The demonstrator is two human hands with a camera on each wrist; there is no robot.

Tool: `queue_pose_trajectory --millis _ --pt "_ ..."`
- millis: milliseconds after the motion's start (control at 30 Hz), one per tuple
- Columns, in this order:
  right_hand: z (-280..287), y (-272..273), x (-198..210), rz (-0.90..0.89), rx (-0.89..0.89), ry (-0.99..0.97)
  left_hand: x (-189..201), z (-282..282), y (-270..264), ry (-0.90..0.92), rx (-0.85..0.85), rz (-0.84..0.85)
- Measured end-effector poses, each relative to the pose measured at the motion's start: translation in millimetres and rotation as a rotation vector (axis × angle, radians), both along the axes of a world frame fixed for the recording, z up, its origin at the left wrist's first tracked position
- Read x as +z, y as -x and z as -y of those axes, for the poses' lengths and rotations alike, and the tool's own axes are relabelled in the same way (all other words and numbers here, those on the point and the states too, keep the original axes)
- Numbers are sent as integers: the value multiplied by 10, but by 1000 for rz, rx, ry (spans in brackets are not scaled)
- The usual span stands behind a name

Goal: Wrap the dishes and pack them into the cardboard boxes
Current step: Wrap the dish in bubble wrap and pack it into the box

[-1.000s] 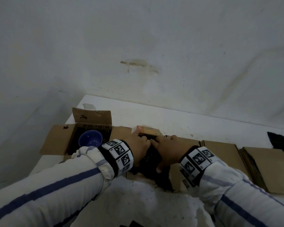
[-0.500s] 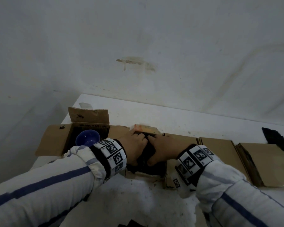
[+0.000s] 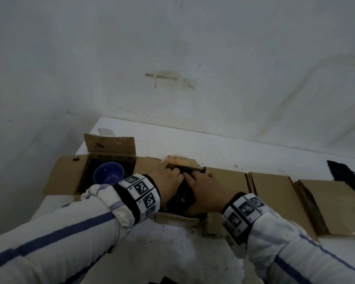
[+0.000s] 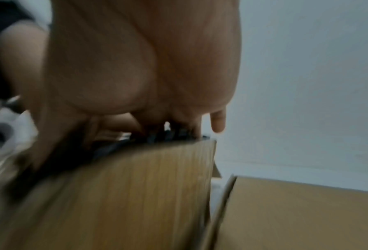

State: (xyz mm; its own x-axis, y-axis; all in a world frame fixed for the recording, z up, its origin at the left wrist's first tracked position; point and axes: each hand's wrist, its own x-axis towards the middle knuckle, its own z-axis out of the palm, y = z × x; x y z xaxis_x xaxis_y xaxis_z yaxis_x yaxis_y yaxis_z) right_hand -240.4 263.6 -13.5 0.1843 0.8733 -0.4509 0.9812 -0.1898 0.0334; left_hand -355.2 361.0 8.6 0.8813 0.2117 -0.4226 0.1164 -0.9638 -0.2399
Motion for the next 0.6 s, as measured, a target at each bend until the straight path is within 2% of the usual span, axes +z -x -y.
queue_pose_trajectory --millis 67,100,200,333,433,600 --pt "-40 -95 166 -31 -25 95 -115 -4 -3 -1 -21 45" --pt "-45 -112 206 10 -3 104 -168 -3 -2 -6 -29 67" --pt "-22 -38 124 174 88 35 -267 -6 10 -23 -46 124" --pt "-22 58 -68 195 95 -70 -304 -29 32 -22 -67 143" --pt "28 35 -81 165 91 -87 -281 -40 55 -19 -67 141" --pt "57 -97 105 -36 -14 -70 -129 -55 61 -16 -15 47"
